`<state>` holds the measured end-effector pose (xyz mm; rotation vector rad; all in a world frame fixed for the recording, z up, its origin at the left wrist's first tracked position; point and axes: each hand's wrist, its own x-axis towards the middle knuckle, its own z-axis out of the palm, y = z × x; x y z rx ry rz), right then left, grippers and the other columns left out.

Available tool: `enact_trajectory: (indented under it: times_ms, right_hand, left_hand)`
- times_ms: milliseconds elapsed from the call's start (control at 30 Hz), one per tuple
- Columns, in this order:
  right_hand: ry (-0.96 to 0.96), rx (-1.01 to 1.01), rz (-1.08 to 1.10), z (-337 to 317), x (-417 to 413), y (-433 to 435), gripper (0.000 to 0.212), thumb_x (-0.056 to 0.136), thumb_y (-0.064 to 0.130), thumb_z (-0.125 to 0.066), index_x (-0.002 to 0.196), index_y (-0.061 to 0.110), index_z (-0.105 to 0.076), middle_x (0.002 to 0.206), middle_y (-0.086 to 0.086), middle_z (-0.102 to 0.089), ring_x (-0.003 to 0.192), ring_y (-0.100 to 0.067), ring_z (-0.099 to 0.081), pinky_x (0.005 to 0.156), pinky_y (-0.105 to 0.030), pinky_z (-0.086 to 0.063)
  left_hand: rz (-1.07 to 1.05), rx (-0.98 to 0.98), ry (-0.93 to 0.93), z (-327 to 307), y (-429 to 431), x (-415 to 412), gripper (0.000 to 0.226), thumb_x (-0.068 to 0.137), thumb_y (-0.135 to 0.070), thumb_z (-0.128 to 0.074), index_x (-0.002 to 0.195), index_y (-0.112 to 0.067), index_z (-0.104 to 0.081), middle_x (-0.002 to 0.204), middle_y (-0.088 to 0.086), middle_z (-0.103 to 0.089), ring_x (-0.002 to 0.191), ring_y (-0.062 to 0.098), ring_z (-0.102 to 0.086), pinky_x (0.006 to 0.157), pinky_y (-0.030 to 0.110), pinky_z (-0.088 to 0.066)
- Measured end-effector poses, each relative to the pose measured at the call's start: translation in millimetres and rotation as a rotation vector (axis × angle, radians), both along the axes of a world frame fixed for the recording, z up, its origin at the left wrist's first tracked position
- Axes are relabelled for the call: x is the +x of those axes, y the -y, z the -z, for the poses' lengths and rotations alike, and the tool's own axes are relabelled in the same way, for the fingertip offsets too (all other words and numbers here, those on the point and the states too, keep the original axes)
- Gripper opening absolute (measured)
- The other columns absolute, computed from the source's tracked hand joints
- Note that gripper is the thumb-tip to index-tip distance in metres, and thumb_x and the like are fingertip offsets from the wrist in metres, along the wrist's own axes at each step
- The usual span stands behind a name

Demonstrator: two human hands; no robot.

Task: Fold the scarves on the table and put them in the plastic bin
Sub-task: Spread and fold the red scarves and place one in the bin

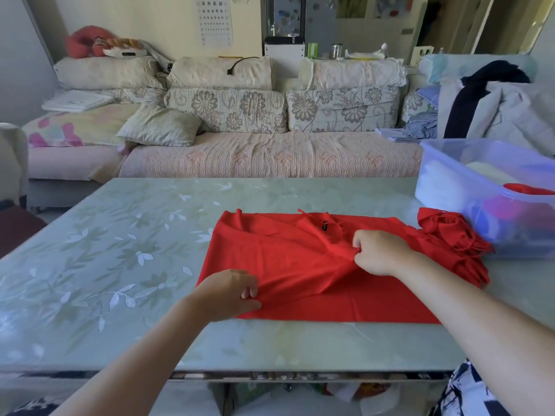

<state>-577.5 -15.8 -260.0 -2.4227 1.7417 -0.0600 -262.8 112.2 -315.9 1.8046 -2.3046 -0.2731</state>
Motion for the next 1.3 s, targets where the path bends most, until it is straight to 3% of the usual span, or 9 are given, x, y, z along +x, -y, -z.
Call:
enact_trajectory:
  times_ms: [133, 233, 333, 533, 700, 833, 933, 1133, 1300]
  right_hand:
    - [-0.303, -0.006, 0.11, 13.3, -10.4, -2.6, 0.043, 0.087, 0.025, -0.053, 0.129, 0.023, -0.047, 0.132, -0.007, -0.053, 0.122, -0.03, -0.053, 0.094, -0.04, -0.044]
    - [-0.194, -0.137, -0.184, 16.4, -6.8, -6.9, 0.057, 0.083, 0.02, -0.057, 0.136, 0.033, -0.04, 0.137, 0.0, -0.042, 0.129, -0.026, -0.041, 0.105, -0.041, -0.037]
    - [-0.222, -0.115, -0.505, 12.8, -0.8, -18.6, 0.062, 0.073, 0.004, -0.053, 0.124, 0.039, -0.052, 0.131, 0.01, -0.043, 0.125, -0.017, -0.039, 0.105, -0.036, -0.032]
    - [-0.439, -0.165, -0.532, 20.9, -6.0, -17.6, 0.034, 0.08, 0.011, -0.059, 0.104, 0.035, -0.063, 0.105, 0.01, -0.052, 0.108, -0.019, -0.047, 0.096, -0.033, -0.035]
    - [-0.34, -0.318, -0.652, 29.6, -8.3, -17.6, 0.02, 0.065, 0.017, -0.063, 0.06, 0.029, -0.047, 0.094, 0.008, -0.05, 0.094, -0.019, -0.048, 0.094, -0.035, -0.039]
    - [-0.3, -0.214, -0.671, 36.5, -10.9, -21.1, 0.045, 0.074, 0.003, -0.053, 0.111, 0.029, -0.057, 0.125, 0.004, -0.052, 0.107, -0.022, -0.056, 0.094, -0.039, -0.046]
    - [-0.493, -0.188, -0.573, 38.4, -14.7, -21.6, 0.066, 0.086, 0.001, -0.047, 0.142, 0.035, -0.036, 0.122, 0.002, -0.053, 0.104, -0.024, -0.059, 0.097, -0.038, -0.042]
    - [-0.431, -0.343, -0.544, 34.1, -26.8, -11.1, 0.02, 0.078, 0.018, -0.061, 0.092, 0.033, -0.06, 0.096, 0.007, -0.063, 0.093, -0.022, -0.059, 0.086, -0.037, -0.036]
    - [-0.306, -0.575, -0.659, 21.5, -35.3, -10.5, 0.032, 0.055, 0.017, -0.066, 0.059, 0.03, -0.037, 0.088, 0.005, -0.047, 0.082, -0.022, -0.048, 0.072, -0.039, -0.04]
  left_hand:
    - [0.015, -0.034, 0.009, 3.0, -0.2, 0.7, 0.03, 0.076, -0.05, -0.073, 0.093, -0.027, -0.063, 0.084, -0.015, -0.058, 0.076, 0.003, -0.05, 0.069, 0.022, -0.043]
    - [0.039, -0.091, 0.047, 3.7, 1.8, -0.4, 0.017, 0.08, -0.038, -0.071, 0.093, -0.027, -0.068, 0.084, -0.014, -0.061, 0.076, 0.005, -0.054, 0.065, 0.016, -0.036]
    - [0.054, -0.135, 0.09, 5.1, 1.9, -1.0, 0.021, 0.079, -0.017, -0.062, 0.094, -0.027, -0.073, 0.087, -0.012, -0.065, 0.083, 0.011, -0.062, 0.067, 0.016, -0.036]
    - [0.07, 0.038, 0.056, 2.2, -6.9, 7.1, 0.061, 0.065, 0.011, -0.041, 0.111, -0.025, -0.058, 0.096, -0.012, -0.049, 0.096, 0.011, -0.05, 0.079, 0.035, -0.049]
    - [-0.011, -0.119, 0.055, 15.2, -8.4, 20.8, 0.049, 0.063, 0.015, -0.044, 0.094, -0.019, -0.064, 0.084, -0.008, -0.052, 0.083, 0.018, -0.054, 0.058, 0.022, -0.036]
    - [-0.063, -0.199, -0.056, 16.6, -8.0, 27.6, 0.044, 0.063, 0.019, -0.044, 0.076, -0.017, -0.066, 0.075, -0.005, -0.055, 0.068, 0.016, -0.051, 0.053, 0.018, -0.032]
    - [-0.117, -0.19, -0.13, 19.2, -7.7, 29.4, 0.042, 0.067, 0.018, -0.04, 0.076, -0.015, -0.064, 0.078, -0.001, -0.055, 0.07, 0.021, -0.053, 0.059, 0.024, -0.039]
    - [-0.107, -0.02, -0.103, 18.7, -10.9, 22.1, 0.034, 0.064, -0.019, -0.049, 0.094, -0.013, -0.064, 0.086, -0.004, -0.055, 0.083, 0.014, -0.049, 0.069, 0.009, -0.033]
    - [-0.045, -0.125, -0.082, 12.9, -12.8, 34.5, 0.05, 0.056, 0.014, -0.043, 0.095, -0.009, -0.063, 0.083, -0.004, -0.053, 0.077, 0.016, -0.049, 0.059, 0.011, -0.034]
